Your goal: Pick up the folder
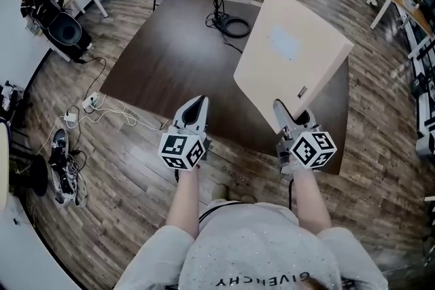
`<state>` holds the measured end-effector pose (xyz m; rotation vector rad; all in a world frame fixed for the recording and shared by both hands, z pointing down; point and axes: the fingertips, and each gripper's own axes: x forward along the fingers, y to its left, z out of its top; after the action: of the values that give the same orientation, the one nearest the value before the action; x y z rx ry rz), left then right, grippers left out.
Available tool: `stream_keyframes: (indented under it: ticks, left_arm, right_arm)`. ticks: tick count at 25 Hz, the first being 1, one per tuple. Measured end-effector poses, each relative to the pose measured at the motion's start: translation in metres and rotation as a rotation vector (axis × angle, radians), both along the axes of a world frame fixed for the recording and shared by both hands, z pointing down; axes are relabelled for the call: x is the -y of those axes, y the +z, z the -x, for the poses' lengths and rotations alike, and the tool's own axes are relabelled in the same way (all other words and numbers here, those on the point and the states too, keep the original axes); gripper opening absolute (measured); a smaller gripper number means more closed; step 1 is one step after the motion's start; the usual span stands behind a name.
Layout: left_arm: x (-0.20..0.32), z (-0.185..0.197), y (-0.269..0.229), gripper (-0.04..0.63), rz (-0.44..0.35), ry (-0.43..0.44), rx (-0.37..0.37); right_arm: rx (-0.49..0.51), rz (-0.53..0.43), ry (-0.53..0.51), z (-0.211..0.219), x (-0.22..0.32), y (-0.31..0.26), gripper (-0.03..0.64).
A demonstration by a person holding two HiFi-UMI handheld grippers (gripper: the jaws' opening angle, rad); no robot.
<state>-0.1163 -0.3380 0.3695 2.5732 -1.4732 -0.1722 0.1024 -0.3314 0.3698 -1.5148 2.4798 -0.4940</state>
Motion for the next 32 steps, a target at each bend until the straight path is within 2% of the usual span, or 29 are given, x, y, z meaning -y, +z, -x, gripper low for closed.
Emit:
stream_keyframes:
  ticks: [17,32]
  left_arm:
    - [0.005,0.014,-0.004,0.0,-0.003,-0.026,-0.011]
    - [-0.002,0.024,0.011,0.0,0.029,-0.038,-0.017]
  right_arm:
    - [-0.092,-0.045,0.043,-0.016,0.003,-0.007,0.255]
    - [-0.145,-0.059,0.061,-0.018,0.002,-0.006,0.255]
